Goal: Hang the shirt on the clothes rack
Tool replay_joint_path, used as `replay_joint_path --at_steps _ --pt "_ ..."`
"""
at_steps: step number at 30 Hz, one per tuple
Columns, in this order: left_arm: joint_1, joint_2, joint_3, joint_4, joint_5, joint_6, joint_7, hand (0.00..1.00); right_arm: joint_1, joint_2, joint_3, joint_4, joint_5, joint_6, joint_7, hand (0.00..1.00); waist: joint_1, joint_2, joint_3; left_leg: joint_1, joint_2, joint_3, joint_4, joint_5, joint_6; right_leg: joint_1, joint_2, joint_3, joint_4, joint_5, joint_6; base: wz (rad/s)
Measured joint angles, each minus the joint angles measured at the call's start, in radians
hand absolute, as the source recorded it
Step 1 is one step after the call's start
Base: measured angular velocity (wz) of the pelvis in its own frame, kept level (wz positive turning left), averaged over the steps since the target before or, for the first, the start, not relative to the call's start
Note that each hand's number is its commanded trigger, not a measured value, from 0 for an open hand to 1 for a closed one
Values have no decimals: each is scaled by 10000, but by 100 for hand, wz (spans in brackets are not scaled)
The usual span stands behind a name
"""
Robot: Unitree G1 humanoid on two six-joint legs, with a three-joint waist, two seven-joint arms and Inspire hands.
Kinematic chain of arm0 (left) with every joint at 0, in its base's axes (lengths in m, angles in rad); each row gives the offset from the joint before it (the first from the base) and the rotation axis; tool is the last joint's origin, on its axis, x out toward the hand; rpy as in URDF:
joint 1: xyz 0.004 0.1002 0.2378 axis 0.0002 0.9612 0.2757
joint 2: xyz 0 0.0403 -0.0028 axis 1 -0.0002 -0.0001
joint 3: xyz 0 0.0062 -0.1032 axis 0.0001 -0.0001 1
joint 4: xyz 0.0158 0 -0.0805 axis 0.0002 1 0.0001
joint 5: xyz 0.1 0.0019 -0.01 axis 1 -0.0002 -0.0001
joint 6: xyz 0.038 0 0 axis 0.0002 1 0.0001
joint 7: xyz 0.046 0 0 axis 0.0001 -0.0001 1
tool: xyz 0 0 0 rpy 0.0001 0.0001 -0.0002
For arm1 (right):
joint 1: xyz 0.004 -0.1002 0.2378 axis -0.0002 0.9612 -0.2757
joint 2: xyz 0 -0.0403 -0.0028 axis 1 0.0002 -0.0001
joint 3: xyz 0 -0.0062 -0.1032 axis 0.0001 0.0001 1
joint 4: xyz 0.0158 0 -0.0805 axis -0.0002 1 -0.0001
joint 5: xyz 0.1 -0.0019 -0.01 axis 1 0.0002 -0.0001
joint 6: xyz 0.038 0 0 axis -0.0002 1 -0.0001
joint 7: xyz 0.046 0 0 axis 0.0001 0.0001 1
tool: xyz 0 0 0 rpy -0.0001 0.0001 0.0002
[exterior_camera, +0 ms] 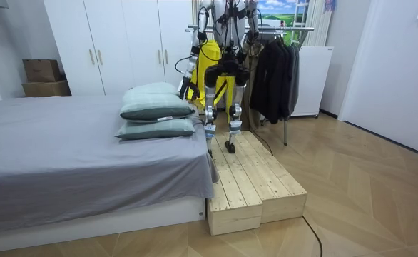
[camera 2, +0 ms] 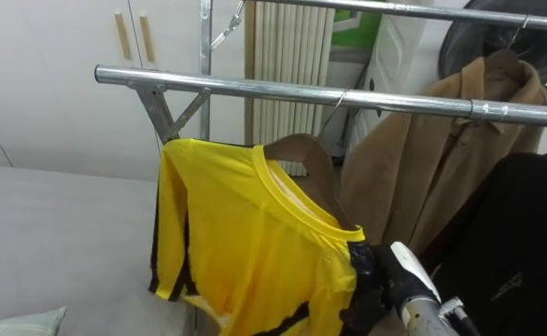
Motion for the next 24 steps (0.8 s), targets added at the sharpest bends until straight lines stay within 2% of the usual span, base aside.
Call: replay_joint_path --at_steps 24 --pt "1 -2 -1 0 -1 0 2 0 0 -12 -1 -25 48 0 41 0 0 -3 5 -19 2 25 2 -30 52 -23 4 34 -6 -3 -1 0"
